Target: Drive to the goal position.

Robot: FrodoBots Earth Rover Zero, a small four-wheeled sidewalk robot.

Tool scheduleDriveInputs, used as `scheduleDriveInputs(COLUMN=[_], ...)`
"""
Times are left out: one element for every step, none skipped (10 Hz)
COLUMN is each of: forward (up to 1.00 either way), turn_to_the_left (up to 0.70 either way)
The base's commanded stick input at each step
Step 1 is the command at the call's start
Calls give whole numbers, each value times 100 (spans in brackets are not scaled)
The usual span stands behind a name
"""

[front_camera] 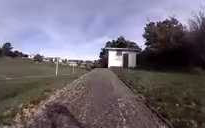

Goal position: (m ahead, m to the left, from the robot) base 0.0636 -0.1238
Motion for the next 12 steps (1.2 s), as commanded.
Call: scheduleDriveInputs(forward=[85, 85, 85, 85, 85, 85, 85, 85, 85, 85, 85, 85], turn_to_the_left=[0, 0, 0, 0, -17, -31, -28, -15, 0, 0, 0, 0])
